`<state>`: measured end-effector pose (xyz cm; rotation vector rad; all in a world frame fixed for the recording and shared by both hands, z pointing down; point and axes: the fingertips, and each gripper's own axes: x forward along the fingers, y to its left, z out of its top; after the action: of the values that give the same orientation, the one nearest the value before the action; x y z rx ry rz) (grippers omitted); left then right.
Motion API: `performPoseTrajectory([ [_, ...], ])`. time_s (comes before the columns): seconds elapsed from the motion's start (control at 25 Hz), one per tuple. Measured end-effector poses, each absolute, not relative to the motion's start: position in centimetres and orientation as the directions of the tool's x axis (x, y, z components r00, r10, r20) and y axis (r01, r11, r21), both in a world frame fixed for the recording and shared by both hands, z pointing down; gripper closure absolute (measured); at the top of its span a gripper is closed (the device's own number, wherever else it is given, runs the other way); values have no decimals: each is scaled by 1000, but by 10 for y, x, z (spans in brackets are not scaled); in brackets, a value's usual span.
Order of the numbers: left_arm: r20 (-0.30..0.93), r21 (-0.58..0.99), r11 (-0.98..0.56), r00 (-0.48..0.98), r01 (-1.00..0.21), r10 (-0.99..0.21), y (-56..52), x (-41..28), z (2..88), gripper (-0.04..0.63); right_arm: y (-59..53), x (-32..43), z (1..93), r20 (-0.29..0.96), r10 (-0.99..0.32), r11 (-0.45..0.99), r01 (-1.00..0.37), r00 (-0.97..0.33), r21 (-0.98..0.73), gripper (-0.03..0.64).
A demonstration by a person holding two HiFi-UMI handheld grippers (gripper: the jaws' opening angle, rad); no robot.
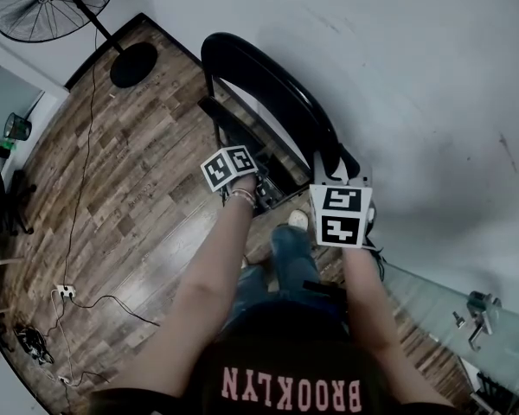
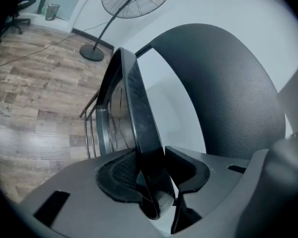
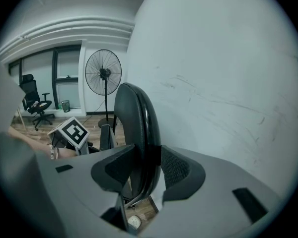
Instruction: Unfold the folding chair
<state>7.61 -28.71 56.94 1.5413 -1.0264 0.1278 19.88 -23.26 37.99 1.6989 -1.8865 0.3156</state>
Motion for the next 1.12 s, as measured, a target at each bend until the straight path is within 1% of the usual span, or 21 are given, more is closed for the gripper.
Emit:
performPoseTrajectory([
  [0.44, 601, 756, 130, 603, -641, -525, -272, 56, 574, 442, -233, 200, 384, 568, -823, 153, -972, -24, 181, 457],
  [0.88, 590, 790, 213, 619, -575, -517, -236, 8, 595, 437, -238, 211, 398, 601, -799, 112, -977, 19, 180, 456],
  [1.12, 540, 824, 176, 652, -539, -532, -224, -7, 601, 437, -237, 210, 402, 610, -792, 102, -980, 24, 170, 453],
])
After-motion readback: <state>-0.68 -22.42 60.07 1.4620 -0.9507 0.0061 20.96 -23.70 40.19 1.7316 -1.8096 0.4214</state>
